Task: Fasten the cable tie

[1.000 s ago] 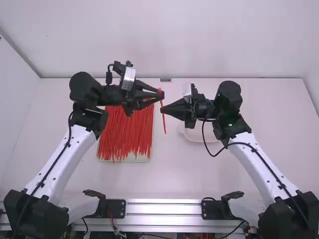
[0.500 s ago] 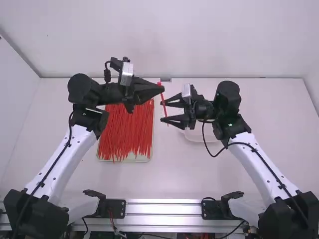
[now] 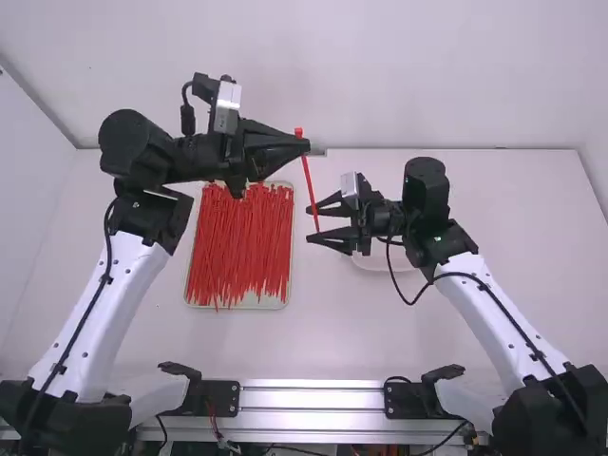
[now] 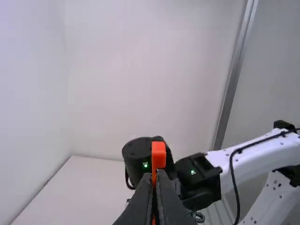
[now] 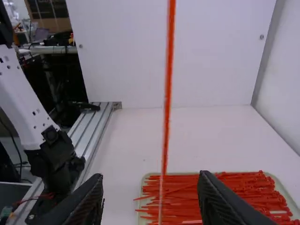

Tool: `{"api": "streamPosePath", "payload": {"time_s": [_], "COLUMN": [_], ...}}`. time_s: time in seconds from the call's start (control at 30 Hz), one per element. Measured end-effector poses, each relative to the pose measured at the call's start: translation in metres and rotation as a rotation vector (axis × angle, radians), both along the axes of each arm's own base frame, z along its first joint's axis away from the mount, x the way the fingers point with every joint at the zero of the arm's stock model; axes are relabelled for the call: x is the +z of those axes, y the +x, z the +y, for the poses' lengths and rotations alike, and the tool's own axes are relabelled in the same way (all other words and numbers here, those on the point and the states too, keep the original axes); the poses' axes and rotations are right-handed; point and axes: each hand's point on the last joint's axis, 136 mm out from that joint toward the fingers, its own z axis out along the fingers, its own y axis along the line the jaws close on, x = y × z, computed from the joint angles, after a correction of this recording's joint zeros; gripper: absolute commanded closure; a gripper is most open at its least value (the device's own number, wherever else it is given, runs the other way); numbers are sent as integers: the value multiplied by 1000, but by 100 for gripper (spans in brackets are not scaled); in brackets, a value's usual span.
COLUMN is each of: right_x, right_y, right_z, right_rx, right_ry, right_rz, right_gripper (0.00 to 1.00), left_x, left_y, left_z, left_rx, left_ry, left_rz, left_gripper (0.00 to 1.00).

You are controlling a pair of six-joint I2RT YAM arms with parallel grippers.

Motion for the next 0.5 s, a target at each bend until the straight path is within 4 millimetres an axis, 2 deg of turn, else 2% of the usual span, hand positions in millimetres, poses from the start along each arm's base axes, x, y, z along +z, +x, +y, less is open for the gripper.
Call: {"api": "streamPosePath", "payload": {"time_s": [0.07, 0.1, 0.17, 0.5], "right_x": [-1, -2, -2, -6], "right_y": [0, -1, -1, -2], "right_z": [0, 0, 0, 0], "right_rx": [1, 2, 2, 6], "right_ry": [-2, -4, -5, -13], "right_rz": [0, 3, 6, 26], "right_gripper": [66, 81, 100, 100], "left_x": [2, 3, 3, 0], "left_y": [-1, -1, -1, 3], "left_z": [0, 0, 0, 0], "left_rx": [-1, -1, -1, 8], "left_ry": [1, 1, 1, 0], "left_rz": [5, 7, 9, 58], "left_gripper": [98, 98, 98, 97]}}
